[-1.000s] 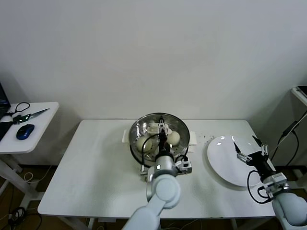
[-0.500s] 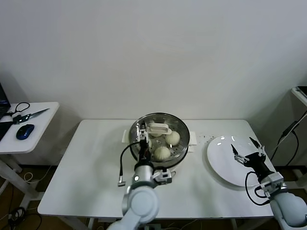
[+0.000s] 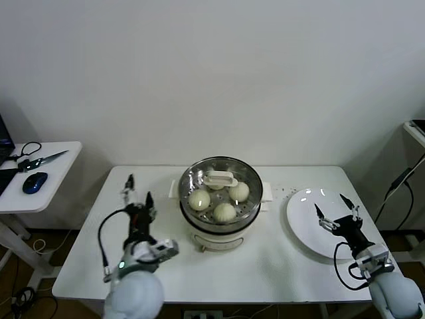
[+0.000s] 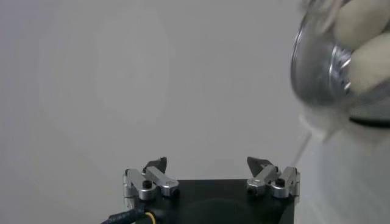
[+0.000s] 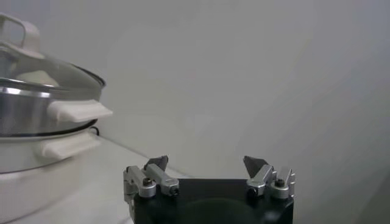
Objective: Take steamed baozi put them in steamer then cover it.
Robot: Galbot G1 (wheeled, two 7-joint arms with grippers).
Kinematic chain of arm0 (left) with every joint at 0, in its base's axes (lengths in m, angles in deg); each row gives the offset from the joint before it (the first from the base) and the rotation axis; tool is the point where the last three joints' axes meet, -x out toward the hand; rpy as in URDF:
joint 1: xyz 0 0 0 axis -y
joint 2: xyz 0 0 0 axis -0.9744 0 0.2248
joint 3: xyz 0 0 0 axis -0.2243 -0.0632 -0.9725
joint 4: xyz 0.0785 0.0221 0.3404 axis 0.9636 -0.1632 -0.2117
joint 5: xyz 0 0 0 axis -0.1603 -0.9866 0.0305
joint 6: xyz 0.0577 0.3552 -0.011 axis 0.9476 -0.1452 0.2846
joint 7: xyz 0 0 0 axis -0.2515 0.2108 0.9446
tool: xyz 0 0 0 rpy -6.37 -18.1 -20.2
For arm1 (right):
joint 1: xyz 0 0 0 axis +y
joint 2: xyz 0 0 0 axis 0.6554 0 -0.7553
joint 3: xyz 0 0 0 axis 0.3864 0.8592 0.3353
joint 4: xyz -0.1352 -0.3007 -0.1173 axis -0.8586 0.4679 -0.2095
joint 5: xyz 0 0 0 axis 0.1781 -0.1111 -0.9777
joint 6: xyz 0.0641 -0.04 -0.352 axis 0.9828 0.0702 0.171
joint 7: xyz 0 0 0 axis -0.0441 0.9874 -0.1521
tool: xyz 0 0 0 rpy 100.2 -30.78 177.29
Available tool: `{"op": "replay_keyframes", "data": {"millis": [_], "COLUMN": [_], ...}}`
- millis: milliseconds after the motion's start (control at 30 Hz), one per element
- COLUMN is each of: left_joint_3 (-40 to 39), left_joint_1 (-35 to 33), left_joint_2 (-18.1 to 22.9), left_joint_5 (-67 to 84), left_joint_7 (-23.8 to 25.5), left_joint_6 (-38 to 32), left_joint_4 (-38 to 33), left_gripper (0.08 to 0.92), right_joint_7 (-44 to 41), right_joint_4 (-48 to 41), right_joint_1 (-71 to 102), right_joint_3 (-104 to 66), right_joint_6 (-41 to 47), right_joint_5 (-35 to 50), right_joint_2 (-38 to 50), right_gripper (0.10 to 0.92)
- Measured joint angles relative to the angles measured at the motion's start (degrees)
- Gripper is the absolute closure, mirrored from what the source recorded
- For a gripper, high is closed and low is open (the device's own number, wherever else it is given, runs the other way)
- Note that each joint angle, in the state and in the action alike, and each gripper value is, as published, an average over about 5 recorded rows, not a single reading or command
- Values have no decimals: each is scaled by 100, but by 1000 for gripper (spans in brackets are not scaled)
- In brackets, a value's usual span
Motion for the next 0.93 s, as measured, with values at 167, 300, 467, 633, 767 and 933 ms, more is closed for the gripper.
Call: {"op": "replay_keyframes", "data": {"millis": [167,300,467,633,767,933], "left_joint_3": [931,1559,2075,2345,2494,2643], "left_joint_1": [-550,-917,-1205,-1357,-1450,-1543], "left_joint_2": [114,271,420,521,565,582], "left_joint_5": [1917,3423,5035,5980,6375,6621], "left_joint_7": [-357,-465,-456,-442,-431,-403], "left_joint_6": [-712,-1714,-2855,-3611,-3980,-4214], "left_joint_4": [-80,-17,262,608,764,841], "left_gripper": [177,177,177,177,177,177], "right_joint_7": [-25,-66,-99,-118,-134,-147], "right_joint_4": [47,98,169,194,196,190], "right_joint_1": [98,199,368,481,510,506], "right_joint_3": [-36,-78,-98,-99,-90,-51], "right_joint_6": [1,4,15,16,18,19], "right_joint_5": [79,143,234,315,388,436], "right_joint_2": [-79,-143,-226,-267,-267,-268], "right_gripper": [203,203,203,203,203,203]}}
